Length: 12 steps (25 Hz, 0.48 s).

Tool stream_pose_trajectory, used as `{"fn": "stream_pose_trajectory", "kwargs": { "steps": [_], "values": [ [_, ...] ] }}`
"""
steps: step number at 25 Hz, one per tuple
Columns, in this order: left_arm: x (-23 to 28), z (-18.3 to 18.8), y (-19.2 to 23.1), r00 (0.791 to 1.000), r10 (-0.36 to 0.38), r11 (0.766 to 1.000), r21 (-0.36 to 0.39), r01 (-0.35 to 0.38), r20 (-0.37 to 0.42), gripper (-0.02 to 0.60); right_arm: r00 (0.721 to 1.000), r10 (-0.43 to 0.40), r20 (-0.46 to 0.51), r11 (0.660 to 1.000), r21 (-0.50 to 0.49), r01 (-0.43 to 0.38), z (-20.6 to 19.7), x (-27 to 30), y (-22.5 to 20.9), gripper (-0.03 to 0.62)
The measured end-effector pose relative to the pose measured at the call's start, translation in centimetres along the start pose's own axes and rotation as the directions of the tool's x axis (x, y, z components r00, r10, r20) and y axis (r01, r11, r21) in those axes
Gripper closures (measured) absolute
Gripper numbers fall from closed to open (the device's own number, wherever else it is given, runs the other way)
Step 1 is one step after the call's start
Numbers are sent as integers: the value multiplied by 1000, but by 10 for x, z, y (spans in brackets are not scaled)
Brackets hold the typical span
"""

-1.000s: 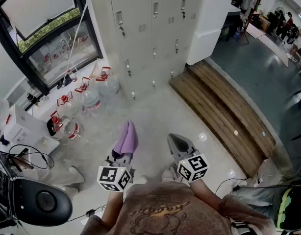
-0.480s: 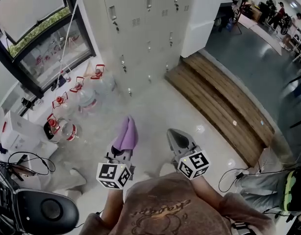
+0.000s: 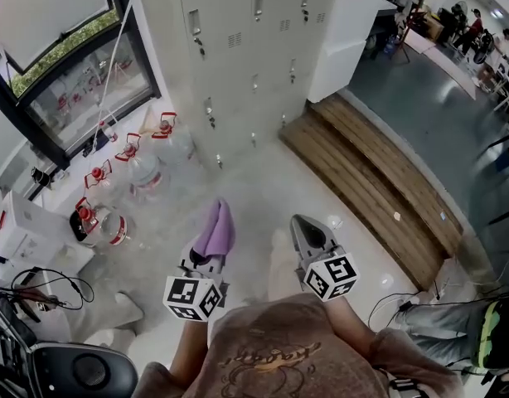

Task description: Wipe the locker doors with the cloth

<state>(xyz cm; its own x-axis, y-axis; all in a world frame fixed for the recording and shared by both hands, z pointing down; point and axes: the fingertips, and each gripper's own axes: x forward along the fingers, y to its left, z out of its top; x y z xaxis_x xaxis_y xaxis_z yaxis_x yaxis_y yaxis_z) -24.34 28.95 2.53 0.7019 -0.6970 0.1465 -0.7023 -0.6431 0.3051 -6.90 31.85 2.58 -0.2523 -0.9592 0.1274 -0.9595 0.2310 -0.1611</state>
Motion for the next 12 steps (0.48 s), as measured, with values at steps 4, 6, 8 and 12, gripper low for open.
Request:
{"fn": "stream_pose_trajectory", "kwargs": {
  "steps": [4, 6, 8, 12],
  "values": [
    [39, 10, 17, 1000, 18, 1000, -3, -18, 7, 543, 1000, 23, -9, 1000, -1, -23, 6, 40, -25, 597],
    [63, 17, 26, 1000, 29, 1000, -5, -28, 13, 543, 999, 39, -10, 999, 1, -39, 11, 64, -40, 597],
    [90, 25, 37, 999, 41, 999, -7, -41, 20, 543, 998, 59, -11, 998, 1, -59, 16, 89, -57, 597],
    [149, 47, 51, 998, 59, 998, -5, -59, 27, 543, 995, 96, -34, 995, -6, -96, 32, 139, -95, 597]
  ]
}}
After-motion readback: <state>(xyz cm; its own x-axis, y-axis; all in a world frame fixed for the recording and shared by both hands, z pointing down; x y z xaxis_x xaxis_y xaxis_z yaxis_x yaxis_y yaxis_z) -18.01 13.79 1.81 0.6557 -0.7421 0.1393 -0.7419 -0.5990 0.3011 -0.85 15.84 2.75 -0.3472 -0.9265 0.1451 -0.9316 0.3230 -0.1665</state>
